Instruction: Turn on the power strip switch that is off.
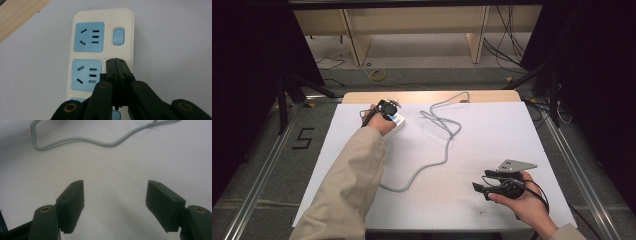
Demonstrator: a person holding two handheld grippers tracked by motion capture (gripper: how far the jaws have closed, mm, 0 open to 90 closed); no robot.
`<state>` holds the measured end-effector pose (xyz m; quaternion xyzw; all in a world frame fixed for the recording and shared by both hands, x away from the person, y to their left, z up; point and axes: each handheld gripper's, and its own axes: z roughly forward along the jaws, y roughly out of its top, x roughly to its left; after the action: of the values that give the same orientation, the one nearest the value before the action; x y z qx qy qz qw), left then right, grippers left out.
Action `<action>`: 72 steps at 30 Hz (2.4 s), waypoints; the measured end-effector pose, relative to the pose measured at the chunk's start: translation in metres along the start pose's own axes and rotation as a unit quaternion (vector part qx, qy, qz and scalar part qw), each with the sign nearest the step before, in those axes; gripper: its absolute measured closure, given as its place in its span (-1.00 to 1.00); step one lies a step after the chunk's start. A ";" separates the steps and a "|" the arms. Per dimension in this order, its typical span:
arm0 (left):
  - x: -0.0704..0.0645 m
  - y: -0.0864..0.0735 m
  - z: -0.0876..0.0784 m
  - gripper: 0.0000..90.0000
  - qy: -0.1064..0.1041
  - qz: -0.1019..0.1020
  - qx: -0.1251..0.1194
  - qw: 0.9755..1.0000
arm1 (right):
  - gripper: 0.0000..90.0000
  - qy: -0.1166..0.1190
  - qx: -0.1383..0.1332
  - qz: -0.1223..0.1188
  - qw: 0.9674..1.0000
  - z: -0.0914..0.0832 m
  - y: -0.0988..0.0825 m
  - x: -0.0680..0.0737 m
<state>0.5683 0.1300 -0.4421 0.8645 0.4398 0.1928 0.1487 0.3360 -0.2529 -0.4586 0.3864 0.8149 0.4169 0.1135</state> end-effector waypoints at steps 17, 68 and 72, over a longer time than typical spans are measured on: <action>0.001 -0.001 0.000 1.00 -0.004 -0.008 -0.003 1.000 | -0.30 -0.001 -0.001 0.001 1.000 0.000 0.000 0.000; 0.008 -0.029 -0.038 -0.35 -0.051 -0.079 -0.134 0.987 | -0.30 -0.002 0.000 0.000 1.000 0.000 0.000 0.000; 0.006 -0.037 -0.040 -0.44 -0.063 -0.084 -0.137 0.985 | -0.30 -0.003 0.000 0.000 1.000 0.000 0.000 0.000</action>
<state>0.5272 0.1596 -0.4208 0.8064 0.4701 0.1835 0.3083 0.3367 -0.2527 -0.4585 0.3875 0.8148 0.4154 0.1158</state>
